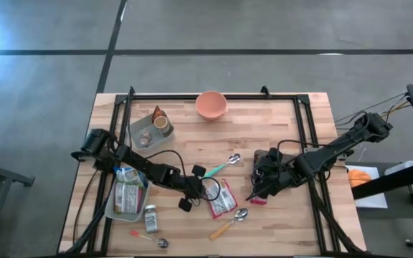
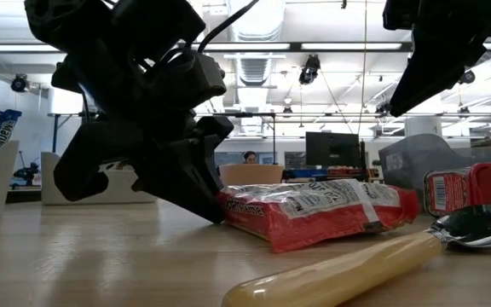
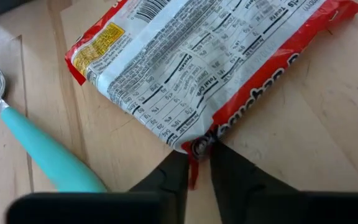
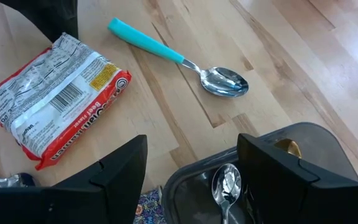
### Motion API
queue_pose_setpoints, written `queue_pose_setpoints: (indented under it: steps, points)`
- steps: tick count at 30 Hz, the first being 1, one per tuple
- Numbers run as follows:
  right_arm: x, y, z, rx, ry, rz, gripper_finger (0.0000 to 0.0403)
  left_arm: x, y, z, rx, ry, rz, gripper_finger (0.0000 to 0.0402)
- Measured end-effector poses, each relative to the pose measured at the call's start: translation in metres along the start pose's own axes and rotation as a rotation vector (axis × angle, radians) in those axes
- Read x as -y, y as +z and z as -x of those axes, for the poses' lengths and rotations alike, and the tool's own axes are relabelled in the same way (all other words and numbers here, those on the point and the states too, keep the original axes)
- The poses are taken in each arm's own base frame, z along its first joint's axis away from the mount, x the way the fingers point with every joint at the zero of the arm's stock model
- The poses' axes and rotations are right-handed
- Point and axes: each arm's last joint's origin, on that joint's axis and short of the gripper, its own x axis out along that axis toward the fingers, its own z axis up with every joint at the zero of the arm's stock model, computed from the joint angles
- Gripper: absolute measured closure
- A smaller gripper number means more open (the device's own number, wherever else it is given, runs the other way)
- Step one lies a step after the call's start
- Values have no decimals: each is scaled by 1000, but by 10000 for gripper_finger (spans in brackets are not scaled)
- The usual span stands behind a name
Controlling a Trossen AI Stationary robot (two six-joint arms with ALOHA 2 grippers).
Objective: Pick & Place Food Item
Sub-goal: Put the pink noodle pack into the bottom gray bin
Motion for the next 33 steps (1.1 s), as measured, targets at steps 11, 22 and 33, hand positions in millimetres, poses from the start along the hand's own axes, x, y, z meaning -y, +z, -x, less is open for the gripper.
queue_pose_setpoints:
  steps: [11,22,33]
  points:
    - [-1,-1,1,-12,13,7,155,-1,0,4,-15,10,-4,397]
    - [-1,-2,0,-14,11,9,155,-1,6,28,-37,2,-17,400]
    - [1,-5,-3,-23,2,12,155,-8,27,104,32,2,32,401]
